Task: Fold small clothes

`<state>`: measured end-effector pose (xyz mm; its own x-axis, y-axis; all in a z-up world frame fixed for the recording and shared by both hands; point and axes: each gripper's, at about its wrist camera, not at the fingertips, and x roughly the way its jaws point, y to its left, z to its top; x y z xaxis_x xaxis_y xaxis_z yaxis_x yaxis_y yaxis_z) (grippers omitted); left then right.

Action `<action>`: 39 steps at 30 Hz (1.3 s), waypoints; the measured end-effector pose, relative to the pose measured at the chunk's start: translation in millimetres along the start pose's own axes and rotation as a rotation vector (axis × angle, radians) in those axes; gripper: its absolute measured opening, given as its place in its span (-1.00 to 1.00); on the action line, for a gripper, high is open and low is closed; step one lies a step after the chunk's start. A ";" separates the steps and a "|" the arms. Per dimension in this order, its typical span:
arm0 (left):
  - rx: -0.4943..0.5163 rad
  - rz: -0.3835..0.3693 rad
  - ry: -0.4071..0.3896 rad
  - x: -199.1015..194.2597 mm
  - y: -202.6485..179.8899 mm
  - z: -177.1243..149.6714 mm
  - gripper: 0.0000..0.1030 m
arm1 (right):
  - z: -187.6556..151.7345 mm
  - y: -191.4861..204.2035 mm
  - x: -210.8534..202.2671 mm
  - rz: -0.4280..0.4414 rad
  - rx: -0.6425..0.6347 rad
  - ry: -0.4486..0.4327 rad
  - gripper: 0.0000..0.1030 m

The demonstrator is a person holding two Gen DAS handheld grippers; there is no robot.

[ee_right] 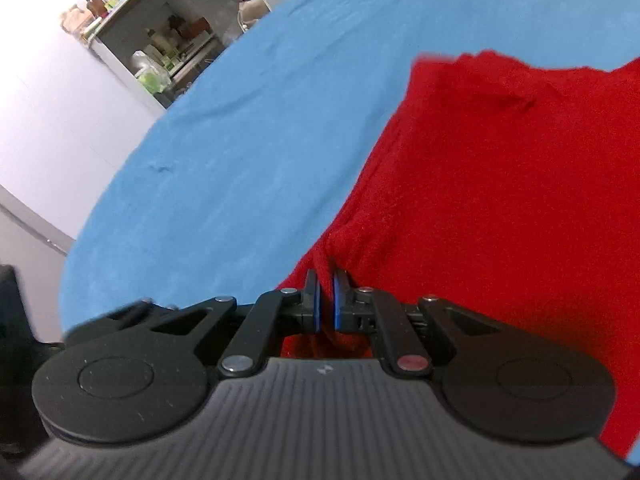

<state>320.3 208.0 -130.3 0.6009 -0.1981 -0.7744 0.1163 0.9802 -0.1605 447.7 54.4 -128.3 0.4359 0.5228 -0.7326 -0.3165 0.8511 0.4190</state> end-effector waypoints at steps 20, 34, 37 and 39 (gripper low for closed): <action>-0.092 -0.113 -0.086 -10.7 5.6 12.4 0.12 | -142.7 -28.5 -109.7 -0.419 -0.013 -0.301 0.87; -0.040 -0.093 -0.092 -19.3 -3.9 12.1 -0.08 | -152.7 -35.0 -95.6 -0.464 0.026 -0.335 0.87; -0.067 -0.089 -0.071 -7.9 -1.3 12.9 -0.10 | -153.1 -35.6 -95.0 -0.462 0.030 -0.332 0.87; -0.090 -0.092 -0.070 -0.7 0.0 14.9 -0.16 | -153.9 -36.0 -94.0 -0.460 0.030 -0.328 0.87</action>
<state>331.6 208.2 -120.6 0.6451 -0.2826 -0.7099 0.1039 0.9529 -0.2850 288.4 -33.0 -157.0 0.7637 0.0817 -0.6404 -0.0100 0.9933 0.1148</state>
